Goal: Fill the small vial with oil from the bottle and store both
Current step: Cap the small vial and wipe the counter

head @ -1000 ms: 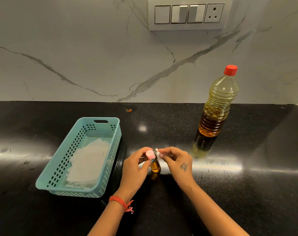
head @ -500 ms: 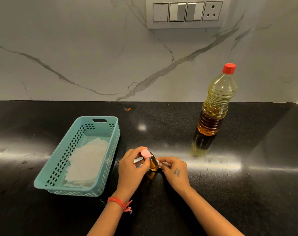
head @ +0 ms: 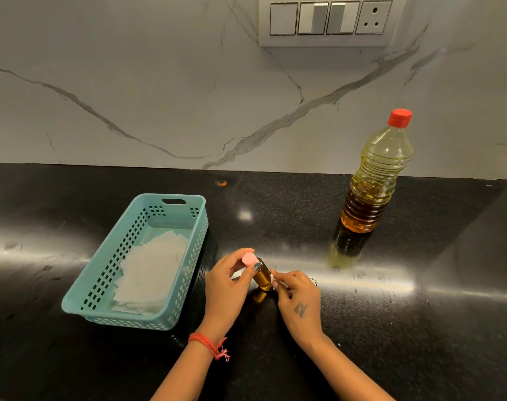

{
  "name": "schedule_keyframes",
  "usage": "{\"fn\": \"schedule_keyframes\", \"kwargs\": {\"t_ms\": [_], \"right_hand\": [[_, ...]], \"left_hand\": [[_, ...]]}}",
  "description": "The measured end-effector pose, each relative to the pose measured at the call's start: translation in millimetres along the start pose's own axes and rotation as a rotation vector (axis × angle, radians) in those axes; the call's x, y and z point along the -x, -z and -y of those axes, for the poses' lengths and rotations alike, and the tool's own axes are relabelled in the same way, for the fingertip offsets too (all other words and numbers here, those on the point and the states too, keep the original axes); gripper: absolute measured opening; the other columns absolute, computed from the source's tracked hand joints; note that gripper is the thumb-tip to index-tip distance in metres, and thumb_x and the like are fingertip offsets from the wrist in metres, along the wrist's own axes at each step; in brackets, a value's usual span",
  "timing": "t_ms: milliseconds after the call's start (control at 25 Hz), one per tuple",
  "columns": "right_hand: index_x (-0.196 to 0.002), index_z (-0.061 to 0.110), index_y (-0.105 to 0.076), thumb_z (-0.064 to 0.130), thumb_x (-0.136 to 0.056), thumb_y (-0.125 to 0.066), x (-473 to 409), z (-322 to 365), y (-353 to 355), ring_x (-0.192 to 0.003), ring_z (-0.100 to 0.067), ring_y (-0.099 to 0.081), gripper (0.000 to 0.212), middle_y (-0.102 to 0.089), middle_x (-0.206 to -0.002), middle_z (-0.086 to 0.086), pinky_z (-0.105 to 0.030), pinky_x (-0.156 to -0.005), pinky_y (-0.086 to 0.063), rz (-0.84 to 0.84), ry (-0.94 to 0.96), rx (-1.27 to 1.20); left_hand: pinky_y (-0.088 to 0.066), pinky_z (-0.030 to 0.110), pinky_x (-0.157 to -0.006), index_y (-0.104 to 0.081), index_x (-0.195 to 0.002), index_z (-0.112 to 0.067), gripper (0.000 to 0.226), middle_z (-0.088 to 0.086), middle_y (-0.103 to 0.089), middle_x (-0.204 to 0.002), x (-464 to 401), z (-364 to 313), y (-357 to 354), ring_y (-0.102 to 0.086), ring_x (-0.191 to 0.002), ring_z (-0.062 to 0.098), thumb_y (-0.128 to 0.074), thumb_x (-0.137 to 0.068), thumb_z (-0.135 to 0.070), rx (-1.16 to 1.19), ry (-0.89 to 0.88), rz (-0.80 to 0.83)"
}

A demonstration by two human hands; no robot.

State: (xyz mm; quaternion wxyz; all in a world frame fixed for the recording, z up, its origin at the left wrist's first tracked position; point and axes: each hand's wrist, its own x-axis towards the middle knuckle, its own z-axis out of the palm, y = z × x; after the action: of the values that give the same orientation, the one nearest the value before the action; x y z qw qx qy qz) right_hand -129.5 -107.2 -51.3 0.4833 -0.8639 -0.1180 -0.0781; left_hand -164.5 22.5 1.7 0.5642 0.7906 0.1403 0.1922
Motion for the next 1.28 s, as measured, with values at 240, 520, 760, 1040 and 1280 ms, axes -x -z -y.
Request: {"fn": "schedule_keyframes", "kwargs": {"t_ms": [240,520,760,1040,1280], "right_hand": [[-0.101,0.022,-0.072,0.008,-0.082,-0.066,-17.5,28.1,12.6,-0.082,-0.005,-0.062,0.024,-0.066,-0.088,0.006,-0.017,-0.071,-0.049,-0.006,0.052,-0.138],[-0.101,0.020,-0.072,-0.002,-0.080,-0.062,-8.3,24.3,-1.0,-0.076,-0.005,-0.058,0.032,-0.062,-0.083,0.003,-0.006,-0.066,-0.041,-0.076,0.120,-0.144],[-0.096,0.016,-0.074,0.000,-0.082,-0.063,0.7,4.2,-2.2,-0.073,-0.004,-0.056,0.024,-0.066,-0.081,-0.002,-0.005,-0.068,-0.038,-0.026,0.046,0.003],[-0.095,0.023,-0.073,0.006,-0.082,-0.066,-13.8,22.7,16.9,-0.082,-0.005,-0.063,0.022,-0.068,-0.086,0.009,-0.018,-0.071,-0.051,-0.022,0.029,-0.131],[-0.099,0.021,-0.073,0.002,-0.083,-0.063,-13.1,20.7,5.2,-0.079,-0.004,-0.061,0.026,-0.067,-0.086,0.005,-0.011,-0.067,-0.046,-0.044,0.093,-0.135]], "left_hand": [[-0.050,0.019,-0.083,-0.059,-0.097,-0.041,0.038,-0.014,-0.067,-0.102,3.1,-2.3,-1.7,-0.062,-0.096,-0.001,-0.061,-0.083,-0.006,-0.022,-0.042,0.018],[-0.045,0.005,-0.073,-0.062,-0.105,-0.025,0.026,-0.011,-0.066,-0.104,5.7,-4.8,-10.8,-0.060,-0.096,-0.007,-0.061,-0.085,-0.008,0.018,-0.024,-0.008],[-0.042,0.004,-0.068,-0.066,-0.094,-0.029,0.025,0.000,-0.054,-0.089,9.0,-9.4,-12.8,-0.055,-0.083,-0.006,-0.066,-0.080,-0.009,-0.022,-0.017,-0.107],[-0.041,0.004,-0.063,-0.065,-0.091,-0.037,0.030,-0.001,-0.056,-0.083,9.1,-10.6,-12.7,-0.056,-0.077,-0.005,-0.068,-0.080,-0.009,-0.058,-0.057,-0.106],[-0.044,0.008,-0.070,-0.061,-0.093,-0.043,0.036,-0.013,-0.061,-0.089,7.5,-8.9,-11.5,-0.056,-0.088,-0.006,-0.070,-0.078,-0.011,-0.087,-0.077,-0.083]]}}
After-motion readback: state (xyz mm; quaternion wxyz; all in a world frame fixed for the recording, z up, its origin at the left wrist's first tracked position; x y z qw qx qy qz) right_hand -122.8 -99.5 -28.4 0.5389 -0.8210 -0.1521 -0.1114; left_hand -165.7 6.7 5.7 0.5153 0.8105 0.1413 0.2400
